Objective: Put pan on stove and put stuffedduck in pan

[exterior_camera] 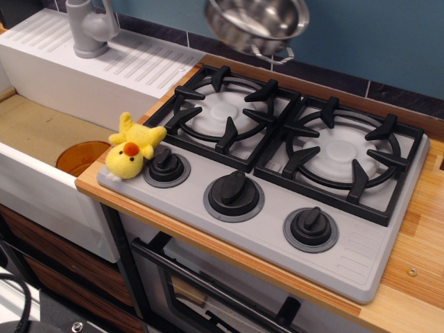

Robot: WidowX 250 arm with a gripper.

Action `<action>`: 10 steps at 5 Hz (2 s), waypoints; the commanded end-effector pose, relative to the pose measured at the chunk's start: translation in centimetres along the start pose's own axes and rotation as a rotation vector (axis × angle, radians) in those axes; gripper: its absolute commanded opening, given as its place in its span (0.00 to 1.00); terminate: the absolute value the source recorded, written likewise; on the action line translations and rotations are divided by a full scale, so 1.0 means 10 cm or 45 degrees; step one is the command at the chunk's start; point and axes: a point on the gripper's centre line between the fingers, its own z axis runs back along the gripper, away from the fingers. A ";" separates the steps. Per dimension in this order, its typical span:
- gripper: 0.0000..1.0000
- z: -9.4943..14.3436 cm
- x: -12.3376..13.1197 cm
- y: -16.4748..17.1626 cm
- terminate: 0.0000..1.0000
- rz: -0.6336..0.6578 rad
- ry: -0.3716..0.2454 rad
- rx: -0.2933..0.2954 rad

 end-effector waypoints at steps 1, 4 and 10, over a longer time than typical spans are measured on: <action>0.00 -0.11 0.00 0.08 0.00 0.045 -0.099 -0.031; 0.00 -0.66 0.00 -0.01 0.00 0.055 -0.174 -0.060; 1.00 -0.33 -0.37 0.37 0.00 0.006 -0.111 -0.005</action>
